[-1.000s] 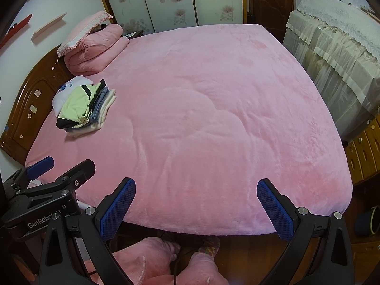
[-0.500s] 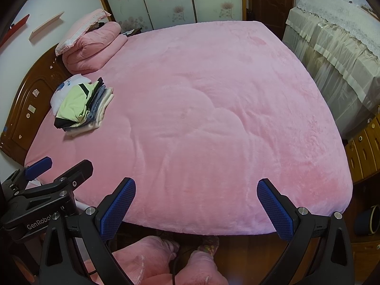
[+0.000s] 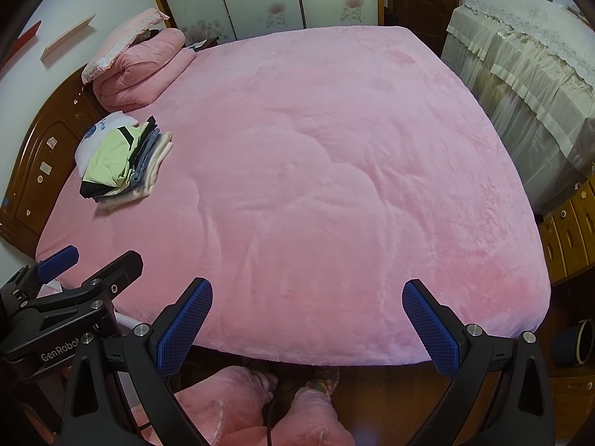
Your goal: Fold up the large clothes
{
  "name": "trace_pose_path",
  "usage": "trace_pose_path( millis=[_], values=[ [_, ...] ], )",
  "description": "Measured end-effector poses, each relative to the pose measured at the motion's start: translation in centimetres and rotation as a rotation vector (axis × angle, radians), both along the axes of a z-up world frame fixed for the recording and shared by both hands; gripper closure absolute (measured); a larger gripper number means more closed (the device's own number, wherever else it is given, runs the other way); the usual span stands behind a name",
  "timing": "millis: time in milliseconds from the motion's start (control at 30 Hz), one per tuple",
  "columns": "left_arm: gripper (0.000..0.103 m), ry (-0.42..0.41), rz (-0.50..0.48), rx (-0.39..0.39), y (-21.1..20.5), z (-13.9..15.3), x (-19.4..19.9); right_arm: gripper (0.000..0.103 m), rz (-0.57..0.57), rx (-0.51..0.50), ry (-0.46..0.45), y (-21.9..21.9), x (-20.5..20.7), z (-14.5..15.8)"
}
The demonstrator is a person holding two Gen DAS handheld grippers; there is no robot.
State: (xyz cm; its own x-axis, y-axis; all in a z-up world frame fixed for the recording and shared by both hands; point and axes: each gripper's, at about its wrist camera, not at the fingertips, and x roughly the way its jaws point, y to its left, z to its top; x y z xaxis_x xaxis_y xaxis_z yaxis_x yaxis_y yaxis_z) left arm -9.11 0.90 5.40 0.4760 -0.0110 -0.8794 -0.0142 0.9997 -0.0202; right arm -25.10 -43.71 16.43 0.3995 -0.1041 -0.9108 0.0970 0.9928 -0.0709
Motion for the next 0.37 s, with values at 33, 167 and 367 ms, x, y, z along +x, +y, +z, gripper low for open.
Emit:
trace_pose_path(
  millis=[33,167,367],
  values=[
    [0.001,0.005,0.000,0.000,0.0,-0.1,0.0,0.000,0.000,0.000,0.003,0.0,0.1,0.0],
    [0.001,0.010,0.009,0.000,0.0,-0.2,-0.3,0.000,0.012,-0.007,0.011,-0.5,0.4,0.0],
    [0.001,0.003,0.023,0.002,-0.3,-0.1,-1.5,0.000,0.026,-0.001,0.016,-1.1,-0.2,-0.2]
  ],
)
